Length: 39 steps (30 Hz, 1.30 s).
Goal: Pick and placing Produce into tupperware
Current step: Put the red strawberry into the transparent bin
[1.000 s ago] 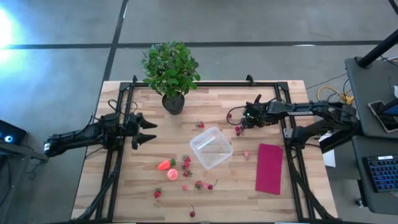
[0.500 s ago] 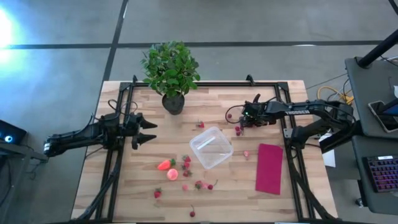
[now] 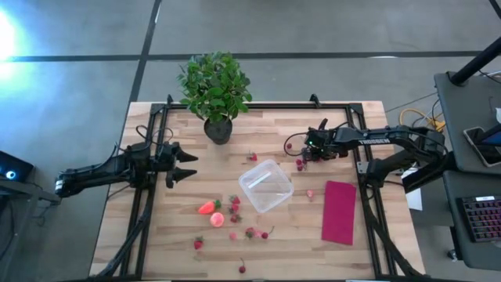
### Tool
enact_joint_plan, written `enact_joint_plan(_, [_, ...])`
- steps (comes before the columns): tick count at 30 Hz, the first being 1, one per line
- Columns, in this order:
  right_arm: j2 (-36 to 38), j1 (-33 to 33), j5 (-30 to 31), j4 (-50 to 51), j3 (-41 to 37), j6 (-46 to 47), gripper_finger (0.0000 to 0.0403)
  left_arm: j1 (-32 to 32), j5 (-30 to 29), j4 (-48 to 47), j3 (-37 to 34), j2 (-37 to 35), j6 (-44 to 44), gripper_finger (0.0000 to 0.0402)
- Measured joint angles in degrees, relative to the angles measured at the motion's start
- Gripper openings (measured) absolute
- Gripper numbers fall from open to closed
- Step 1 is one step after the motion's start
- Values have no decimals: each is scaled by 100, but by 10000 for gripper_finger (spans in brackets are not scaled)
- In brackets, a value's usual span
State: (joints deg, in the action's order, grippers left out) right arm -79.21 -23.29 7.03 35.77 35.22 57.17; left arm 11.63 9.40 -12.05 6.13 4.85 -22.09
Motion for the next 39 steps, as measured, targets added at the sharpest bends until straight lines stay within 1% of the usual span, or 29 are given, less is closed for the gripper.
enact_joint_plan(7, [8, 0, -20, 9, 2, 2, 123, -1, 1, 0, 0, -1, -1, 293])
enact_joint_plan(14, [10, 0, -17, 26, 2, -48, 123, -1, -1, 0, 2, -1, 1, 293])
enact_joint_plan(19, [8, 0, 23, 58, 0, -191, 142, 0, 0, 0, 1, -1, 0, 293])
enact_joint_plan(27, [8, 0, -51, 170, -2, -84, 207, 0, 0, 0, 0, -1, 1, 293])
enact_joint_plan(30, [8, 0, -108, 180, -3, -39, 223, 0, 1, 0, 0, -1, -1, 293])
enact_joint_plan(34, [8, 0, -147, 185, -4, -16, 225, -1, 1, 0, 0, -1, 1, 293])
enact_joint_plan(39, [8, 0, -149, 187, -4, 68, 204, 0, 1, 0, 0, -1, 0, 293])
